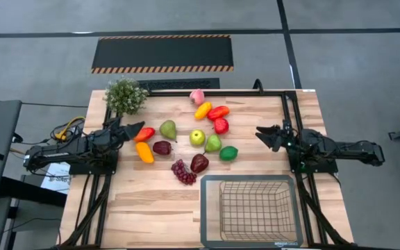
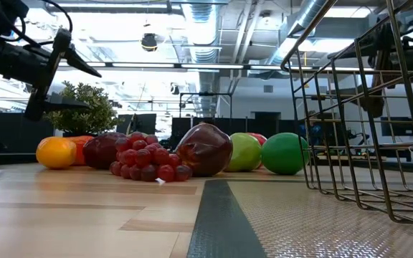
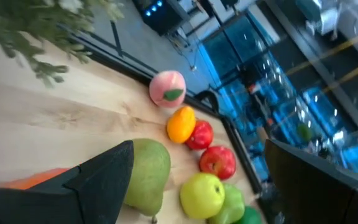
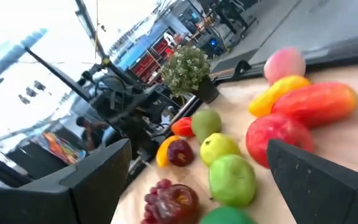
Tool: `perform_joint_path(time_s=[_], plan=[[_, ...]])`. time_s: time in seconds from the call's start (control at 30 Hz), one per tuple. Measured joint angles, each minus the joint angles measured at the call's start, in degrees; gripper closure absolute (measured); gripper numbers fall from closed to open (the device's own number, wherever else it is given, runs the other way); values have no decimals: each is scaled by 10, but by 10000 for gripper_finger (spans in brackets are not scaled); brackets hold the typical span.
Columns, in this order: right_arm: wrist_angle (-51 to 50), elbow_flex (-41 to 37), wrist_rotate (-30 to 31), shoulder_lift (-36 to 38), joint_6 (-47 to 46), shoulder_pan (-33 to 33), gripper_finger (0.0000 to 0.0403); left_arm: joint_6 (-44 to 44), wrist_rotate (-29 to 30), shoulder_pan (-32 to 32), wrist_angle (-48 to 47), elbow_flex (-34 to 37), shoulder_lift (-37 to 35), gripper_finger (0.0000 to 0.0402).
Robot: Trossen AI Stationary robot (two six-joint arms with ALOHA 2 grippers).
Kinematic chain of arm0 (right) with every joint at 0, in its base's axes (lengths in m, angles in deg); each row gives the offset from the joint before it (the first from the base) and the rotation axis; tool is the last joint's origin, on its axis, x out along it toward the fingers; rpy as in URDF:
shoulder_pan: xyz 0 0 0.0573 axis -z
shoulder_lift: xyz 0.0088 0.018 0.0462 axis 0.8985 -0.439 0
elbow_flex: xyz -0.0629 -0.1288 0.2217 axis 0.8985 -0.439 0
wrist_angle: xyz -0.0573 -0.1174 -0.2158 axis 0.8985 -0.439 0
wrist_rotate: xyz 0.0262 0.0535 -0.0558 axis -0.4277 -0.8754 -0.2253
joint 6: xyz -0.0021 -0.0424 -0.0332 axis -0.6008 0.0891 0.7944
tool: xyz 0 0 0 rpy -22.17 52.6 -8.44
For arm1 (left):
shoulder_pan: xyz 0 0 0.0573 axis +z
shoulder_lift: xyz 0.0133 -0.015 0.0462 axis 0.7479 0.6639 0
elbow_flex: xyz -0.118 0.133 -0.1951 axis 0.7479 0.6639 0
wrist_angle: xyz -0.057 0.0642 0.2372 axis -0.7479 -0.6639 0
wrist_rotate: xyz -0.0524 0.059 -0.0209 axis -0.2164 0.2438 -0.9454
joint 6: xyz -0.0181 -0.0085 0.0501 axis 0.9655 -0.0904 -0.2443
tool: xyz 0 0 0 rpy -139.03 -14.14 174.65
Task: Build produce basket
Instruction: Put the red apple into the wire basket
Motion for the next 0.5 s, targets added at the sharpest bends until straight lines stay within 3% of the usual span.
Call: perform_joint_path(time_s=[0.13,0.23,0.33,0.5], plan=[[-3,0,0,0,-20,0,8,44,-5,0,2,0,0,55],[0,0,26,0,-22,0,8,56,-43,0,29,3,0,55],[4,0,30,0,-45,0,8,54,-72,0,99,4,0,55],[36,0,46,0,-65,0,8,21,-64,0,242,3,0,55]])
